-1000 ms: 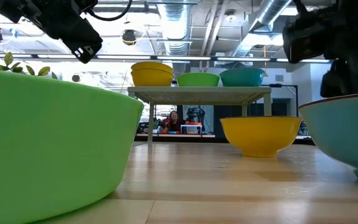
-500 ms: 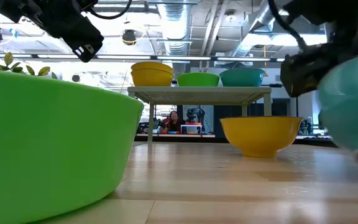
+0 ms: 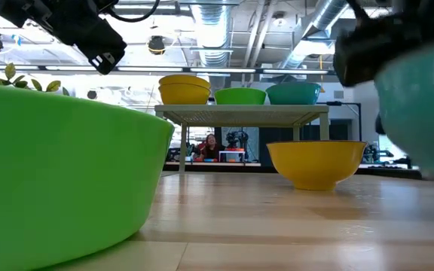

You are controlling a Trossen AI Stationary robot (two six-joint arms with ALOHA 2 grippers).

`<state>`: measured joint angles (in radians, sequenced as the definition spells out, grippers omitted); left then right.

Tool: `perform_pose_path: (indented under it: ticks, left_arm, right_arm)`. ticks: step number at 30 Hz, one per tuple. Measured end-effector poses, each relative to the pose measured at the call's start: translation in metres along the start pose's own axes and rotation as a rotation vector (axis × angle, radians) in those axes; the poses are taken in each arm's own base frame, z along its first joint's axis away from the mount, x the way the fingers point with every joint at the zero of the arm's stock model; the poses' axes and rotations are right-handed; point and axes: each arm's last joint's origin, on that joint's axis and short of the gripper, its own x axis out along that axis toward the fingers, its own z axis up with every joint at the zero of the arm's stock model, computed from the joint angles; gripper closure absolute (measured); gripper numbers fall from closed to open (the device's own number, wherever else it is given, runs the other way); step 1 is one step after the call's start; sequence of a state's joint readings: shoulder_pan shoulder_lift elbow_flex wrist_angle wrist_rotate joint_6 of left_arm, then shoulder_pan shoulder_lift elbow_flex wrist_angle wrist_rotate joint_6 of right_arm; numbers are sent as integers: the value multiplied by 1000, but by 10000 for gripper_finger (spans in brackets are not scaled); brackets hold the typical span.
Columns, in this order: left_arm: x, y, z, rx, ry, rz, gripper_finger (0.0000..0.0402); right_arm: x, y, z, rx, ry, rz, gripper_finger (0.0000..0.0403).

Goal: Pick & Place Mini bowls
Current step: Stack the bottom blue bowl on the blue bowl on the shelf

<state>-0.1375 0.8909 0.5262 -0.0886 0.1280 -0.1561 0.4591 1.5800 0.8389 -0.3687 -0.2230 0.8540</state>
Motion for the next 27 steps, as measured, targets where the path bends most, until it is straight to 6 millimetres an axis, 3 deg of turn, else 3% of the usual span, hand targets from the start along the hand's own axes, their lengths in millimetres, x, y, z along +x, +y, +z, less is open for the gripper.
perform_pose_path:
  ticks: [7, 15, 20, 27]
  left_arm:
    - [0, 0, 0, 3, -4, 3, 353]
    - [0, 0, 3, 6, -27, 4, 353]
    - [0, 0, 3, 7, -34, 2, 353]
    - [0, 0, 4, 8, -38, 2, 353]
  right_arm:
    - [-43, 36, 20, -167, -133, 101, 392]
    - [-118, 54, 47, -321, -273, -150, 393]
    - [-173, 50, 69, -391, -384, -380, 393]
    - [-240, 19, 98, -296, -572, -786, 389]
